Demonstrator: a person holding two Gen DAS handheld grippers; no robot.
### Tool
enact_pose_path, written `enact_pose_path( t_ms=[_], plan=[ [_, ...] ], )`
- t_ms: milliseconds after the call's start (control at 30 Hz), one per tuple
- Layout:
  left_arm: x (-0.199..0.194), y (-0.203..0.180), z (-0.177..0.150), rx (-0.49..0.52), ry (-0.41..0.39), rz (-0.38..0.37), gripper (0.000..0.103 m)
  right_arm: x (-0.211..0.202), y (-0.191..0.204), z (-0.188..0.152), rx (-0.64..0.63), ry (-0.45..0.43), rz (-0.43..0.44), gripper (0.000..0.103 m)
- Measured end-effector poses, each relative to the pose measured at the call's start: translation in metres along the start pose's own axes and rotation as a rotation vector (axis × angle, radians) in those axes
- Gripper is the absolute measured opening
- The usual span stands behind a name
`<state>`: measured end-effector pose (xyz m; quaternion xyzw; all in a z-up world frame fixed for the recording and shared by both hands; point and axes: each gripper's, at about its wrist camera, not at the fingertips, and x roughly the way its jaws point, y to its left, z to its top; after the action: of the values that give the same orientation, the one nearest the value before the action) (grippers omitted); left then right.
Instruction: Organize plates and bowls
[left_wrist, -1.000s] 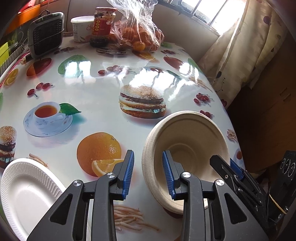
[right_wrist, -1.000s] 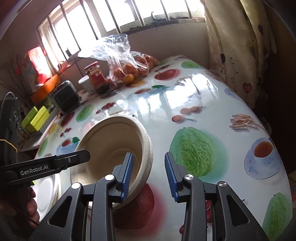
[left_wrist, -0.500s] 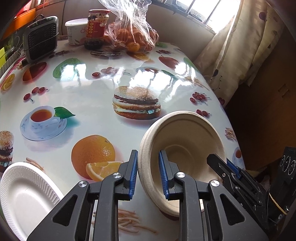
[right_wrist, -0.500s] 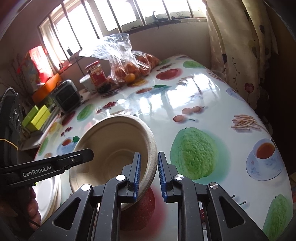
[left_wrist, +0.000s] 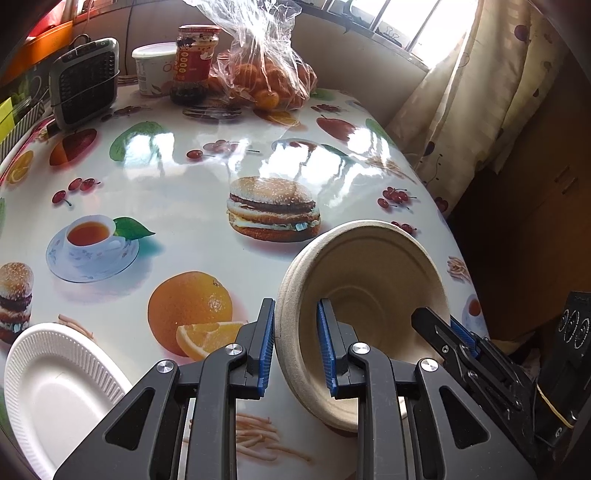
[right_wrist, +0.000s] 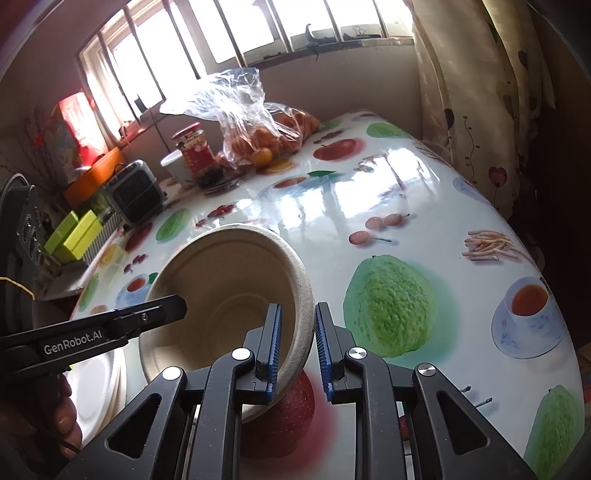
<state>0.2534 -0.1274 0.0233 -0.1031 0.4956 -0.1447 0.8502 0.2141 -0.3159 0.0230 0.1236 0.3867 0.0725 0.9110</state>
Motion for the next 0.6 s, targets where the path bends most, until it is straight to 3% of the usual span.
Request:
enact_pose_path(
  t_ms=[600],
  plan=[
    [-0.050,0.013,-0.009,-0.022,-0.078,0.009,0.024,-0.034,0.039,0.002,-0.058,-0.058,0.049,0.018]
  ],
)
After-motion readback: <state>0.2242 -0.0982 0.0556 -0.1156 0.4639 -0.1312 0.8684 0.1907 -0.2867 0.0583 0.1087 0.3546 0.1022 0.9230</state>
